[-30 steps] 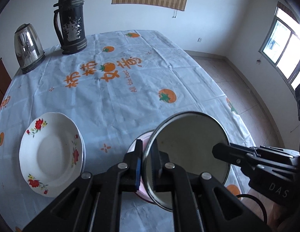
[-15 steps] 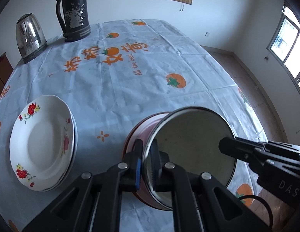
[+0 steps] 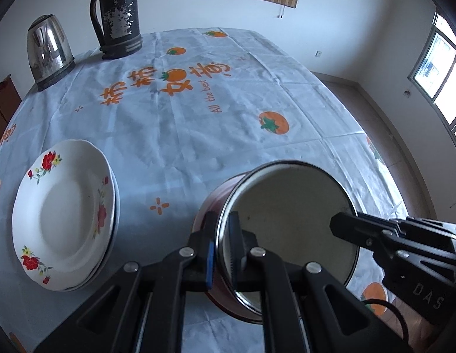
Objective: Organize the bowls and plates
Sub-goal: 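Carry the enamel bowl over the pink basin and lower it inside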
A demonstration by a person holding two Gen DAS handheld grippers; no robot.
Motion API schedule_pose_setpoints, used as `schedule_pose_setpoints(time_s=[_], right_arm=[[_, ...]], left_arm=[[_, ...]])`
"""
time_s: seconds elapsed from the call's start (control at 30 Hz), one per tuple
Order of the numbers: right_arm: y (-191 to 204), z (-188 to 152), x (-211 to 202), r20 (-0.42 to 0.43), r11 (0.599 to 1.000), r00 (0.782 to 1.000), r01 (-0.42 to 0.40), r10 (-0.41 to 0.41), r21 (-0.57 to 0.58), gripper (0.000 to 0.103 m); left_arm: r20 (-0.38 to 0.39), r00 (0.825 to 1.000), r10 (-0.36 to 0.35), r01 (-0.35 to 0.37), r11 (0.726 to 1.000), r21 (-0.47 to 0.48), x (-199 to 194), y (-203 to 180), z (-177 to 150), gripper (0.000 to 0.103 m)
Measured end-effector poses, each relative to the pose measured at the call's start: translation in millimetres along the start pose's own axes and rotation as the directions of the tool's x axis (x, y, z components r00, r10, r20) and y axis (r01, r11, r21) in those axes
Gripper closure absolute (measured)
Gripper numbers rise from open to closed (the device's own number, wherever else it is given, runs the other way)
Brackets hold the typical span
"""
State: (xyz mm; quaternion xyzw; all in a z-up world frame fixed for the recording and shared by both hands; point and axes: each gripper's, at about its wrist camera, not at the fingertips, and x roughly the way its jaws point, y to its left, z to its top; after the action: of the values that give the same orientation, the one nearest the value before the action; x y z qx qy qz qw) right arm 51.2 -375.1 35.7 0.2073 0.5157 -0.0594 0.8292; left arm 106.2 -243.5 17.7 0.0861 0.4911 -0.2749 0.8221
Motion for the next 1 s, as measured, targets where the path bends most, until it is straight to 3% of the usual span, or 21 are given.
schedule_pose_setpoints(time_s=[0.2, 0.67, 1.0], right_arm=[[1.9, -1.9, -0.7, 0.006, 1.0, 1.0, 0.007, -0.007, -0.007, 0.095], [4.5, -2.3, -10.1, 0.012, 1.0, 1.0, 0.005, -0.005, -0.026, 0.095], [5.5, -4.7, 1.4, -0.005, 0.999, 1.0, 0.007, -0.008, -0.048, 0.095]], left_arm=[[-0.005, 1.0, -0.027, 0.027, 1.0, -0.014, -0.2, 3.8, 0.0, 0.098], [0.005, 1.0, -0.012, 0.012, 1.0, -0.003, -10.9, -0.8, 1.0, 0.098], [0.064, 0.989, 0.133, -0.136, 0.989, 0.051, -22.4, -2.9, -2.4, 0.094]])
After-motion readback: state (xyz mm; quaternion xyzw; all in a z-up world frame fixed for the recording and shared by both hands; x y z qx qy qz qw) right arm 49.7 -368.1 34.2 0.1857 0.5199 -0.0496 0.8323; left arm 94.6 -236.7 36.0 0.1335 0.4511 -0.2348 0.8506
